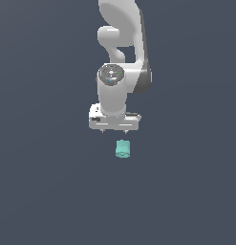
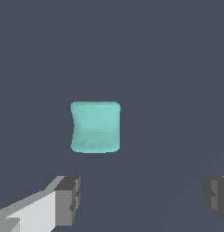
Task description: Pick up the object and move it to a goal position.
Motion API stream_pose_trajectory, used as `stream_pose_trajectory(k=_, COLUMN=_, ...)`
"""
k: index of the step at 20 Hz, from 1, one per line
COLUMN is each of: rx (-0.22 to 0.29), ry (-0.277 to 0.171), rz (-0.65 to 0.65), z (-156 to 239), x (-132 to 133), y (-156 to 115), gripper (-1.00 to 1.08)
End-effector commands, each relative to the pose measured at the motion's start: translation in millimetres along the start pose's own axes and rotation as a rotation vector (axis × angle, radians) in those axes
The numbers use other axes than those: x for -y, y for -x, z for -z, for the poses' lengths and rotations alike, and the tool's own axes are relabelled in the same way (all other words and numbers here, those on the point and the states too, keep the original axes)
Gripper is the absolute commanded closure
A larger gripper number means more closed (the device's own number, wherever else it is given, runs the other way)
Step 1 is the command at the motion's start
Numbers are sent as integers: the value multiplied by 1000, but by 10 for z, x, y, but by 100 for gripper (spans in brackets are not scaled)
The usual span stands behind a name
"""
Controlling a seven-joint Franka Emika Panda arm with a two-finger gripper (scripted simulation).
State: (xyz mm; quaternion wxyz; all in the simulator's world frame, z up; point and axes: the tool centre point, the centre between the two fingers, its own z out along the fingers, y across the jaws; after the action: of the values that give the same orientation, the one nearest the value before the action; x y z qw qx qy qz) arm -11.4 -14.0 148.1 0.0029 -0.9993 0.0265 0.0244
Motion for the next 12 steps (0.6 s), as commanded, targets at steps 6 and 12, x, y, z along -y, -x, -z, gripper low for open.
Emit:
stream_pose_trajectory(k=6, rx=0, ry=-7, rz=20, z=14, x=58, y=-9, gripper=-92)
stream_pose_trajectory(k=12, rx=-1, ry=-18, rz=53, z=38, x=152, y=-20, gripper=-92)
